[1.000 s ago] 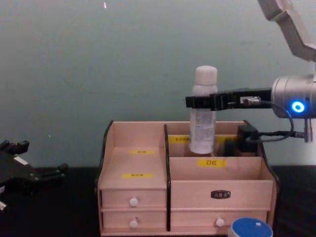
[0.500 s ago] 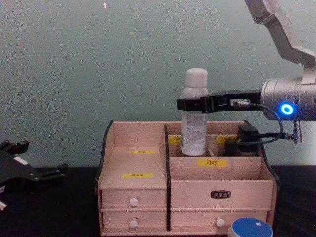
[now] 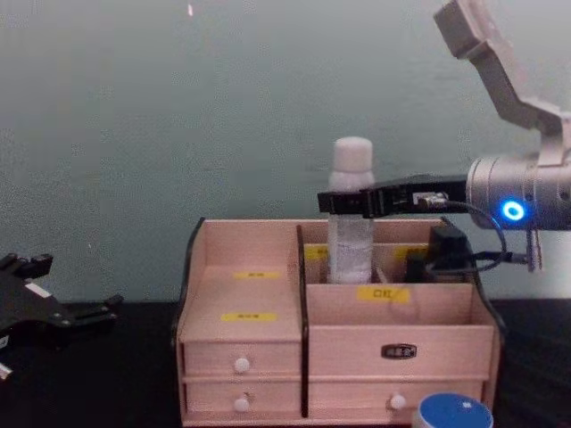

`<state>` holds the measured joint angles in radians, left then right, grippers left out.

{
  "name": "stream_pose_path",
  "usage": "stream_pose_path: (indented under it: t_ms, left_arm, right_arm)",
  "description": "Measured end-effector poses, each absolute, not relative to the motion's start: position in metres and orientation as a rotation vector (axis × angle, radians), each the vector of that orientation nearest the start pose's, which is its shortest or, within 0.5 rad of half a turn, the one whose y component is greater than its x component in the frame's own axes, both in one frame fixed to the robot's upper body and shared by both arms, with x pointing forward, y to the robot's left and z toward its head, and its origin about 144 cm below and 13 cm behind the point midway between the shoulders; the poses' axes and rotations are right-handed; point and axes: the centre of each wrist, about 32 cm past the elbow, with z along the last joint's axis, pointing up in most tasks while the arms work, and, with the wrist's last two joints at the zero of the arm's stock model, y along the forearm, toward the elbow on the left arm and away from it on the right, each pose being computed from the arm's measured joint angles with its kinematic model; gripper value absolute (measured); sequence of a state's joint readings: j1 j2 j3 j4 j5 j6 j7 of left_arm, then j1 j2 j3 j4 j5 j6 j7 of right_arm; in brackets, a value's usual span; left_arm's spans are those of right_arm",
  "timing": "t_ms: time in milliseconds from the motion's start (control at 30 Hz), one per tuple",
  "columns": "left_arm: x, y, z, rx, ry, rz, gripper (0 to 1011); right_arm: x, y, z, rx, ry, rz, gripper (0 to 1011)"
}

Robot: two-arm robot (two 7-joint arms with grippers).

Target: Pick up the facial cleanser and watermelon frost from the table and place them into the tiered storage box.

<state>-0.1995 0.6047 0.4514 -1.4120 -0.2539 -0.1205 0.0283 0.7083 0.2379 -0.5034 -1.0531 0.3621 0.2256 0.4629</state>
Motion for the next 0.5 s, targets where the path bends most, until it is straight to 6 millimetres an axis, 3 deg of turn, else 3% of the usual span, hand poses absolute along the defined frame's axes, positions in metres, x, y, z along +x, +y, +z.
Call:
stream_pose_path:
  t_ms: [500]
  left_arm:
    - [0.489,0.31,1.14,0.304,-0.285,1.248,1001]
  right_arm:
    - [0.625,-0.202,1.228,-0.233,0.069,-0.83,593]
